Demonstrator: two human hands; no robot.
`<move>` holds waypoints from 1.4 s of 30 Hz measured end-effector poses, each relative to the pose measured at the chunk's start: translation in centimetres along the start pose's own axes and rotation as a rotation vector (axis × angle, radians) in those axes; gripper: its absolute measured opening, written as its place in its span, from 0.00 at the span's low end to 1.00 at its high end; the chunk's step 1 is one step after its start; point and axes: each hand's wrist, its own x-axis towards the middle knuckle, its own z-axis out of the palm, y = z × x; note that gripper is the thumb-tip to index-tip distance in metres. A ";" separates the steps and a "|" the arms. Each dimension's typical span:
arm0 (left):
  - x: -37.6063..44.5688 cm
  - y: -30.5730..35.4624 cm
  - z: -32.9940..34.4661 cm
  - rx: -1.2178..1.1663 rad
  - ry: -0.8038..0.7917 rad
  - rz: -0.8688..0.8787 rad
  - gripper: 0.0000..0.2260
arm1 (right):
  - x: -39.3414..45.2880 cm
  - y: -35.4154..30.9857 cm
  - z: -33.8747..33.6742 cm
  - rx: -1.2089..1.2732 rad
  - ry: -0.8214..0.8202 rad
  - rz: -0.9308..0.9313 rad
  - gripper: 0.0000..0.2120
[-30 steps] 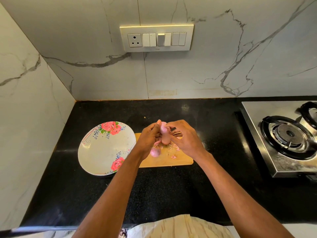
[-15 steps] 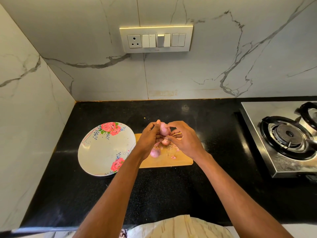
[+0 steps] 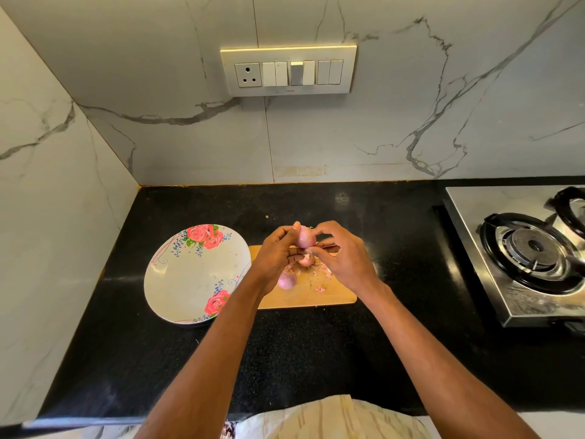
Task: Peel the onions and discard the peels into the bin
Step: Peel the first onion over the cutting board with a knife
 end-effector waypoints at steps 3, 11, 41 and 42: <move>0.2 -0.1 0.0 0.038 0.021 0.001 0.13 | 0.3 0.1 -0.1 -0.043 -0.052 0.012 0.20; 0.1 -0.1 0.1 -0.034 0.000 -0.008 0.14 | -0.1 0.2 -0.1 0.004 -0.006 0.032 0.11; 0.2 -0.3 -0.5 -0.002 0.055 0.021 0.11 | 0.0 0.5 -0.4 -0.061 0.014 -0.015 0.05; 0.2 -0.2 -0.6 -0.011 0.059 0.023 0.11 | -0.1 0.7 -0.4 -0.071 -0.003 -0.001 0.05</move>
